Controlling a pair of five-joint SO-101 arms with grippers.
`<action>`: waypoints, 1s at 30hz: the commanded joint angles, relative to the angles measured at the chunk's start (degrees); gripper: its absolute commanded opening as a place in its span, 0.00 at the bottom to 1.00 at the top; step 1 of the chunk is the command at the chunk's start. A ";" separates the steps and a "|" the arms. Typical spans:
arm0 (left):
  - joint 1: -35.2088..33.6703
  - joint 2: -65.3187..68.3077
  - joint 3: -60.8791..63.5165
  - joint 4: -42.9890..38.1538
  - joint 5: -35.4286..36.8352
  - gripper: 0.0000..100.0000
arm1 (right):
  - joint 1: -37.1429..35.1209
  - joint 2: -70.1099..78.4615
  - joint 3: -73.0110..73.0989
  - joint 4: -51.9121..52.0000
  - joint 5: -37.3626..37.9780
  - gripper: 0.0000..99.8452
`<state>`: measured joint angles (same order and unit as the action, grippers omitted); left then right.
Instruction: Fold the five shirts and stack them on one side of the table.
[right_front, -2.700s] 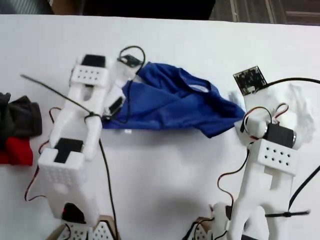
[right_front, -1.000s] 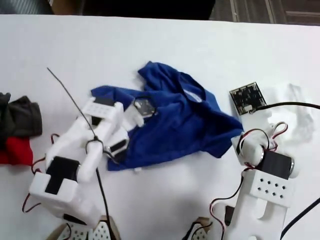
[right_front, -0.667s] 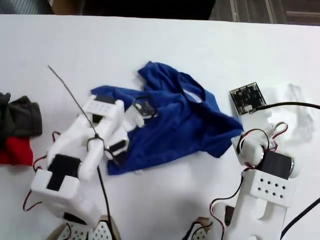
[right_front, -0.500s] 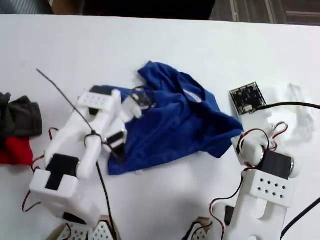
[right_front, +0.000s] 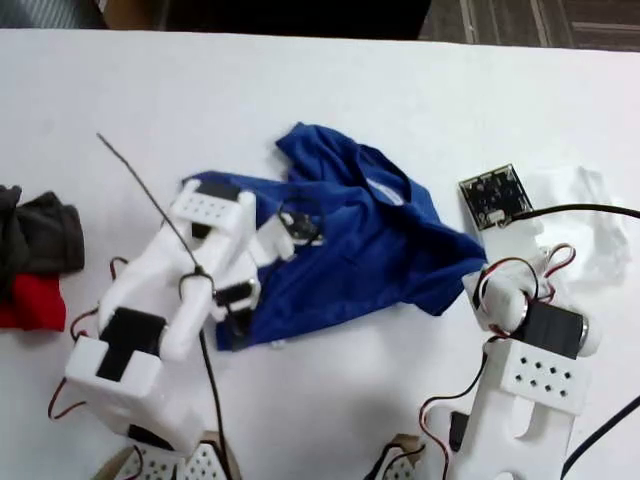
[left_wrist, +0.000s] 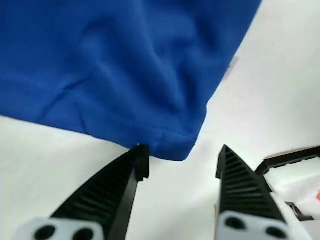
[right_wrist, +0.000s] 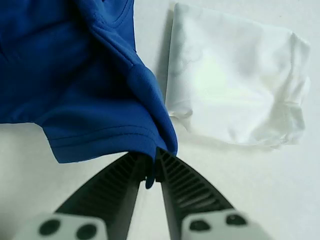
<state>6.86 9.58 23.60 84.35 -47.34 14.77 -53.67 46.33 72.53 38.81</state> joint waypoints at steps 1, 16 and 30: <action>0.44 -0.09 1.01 -2.99 -0.79 0.23 | 0.22 -1.89 -0.26 -0.13 0.44 0.02; 0.53 6.51 1.54 -6.86 -0.70 0.23 | 0.22 -1.89 -0.35 -0.13 0.53 0.02; 0.35 -2.73 -4.00 2.11 -0.35 0.04 | -0.04 -1.36 -0.26 -1.98 0.53 0.02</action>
<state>7.38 11.43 23.34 82.15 -47.69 14.77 -53.67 46.33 72.26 38.81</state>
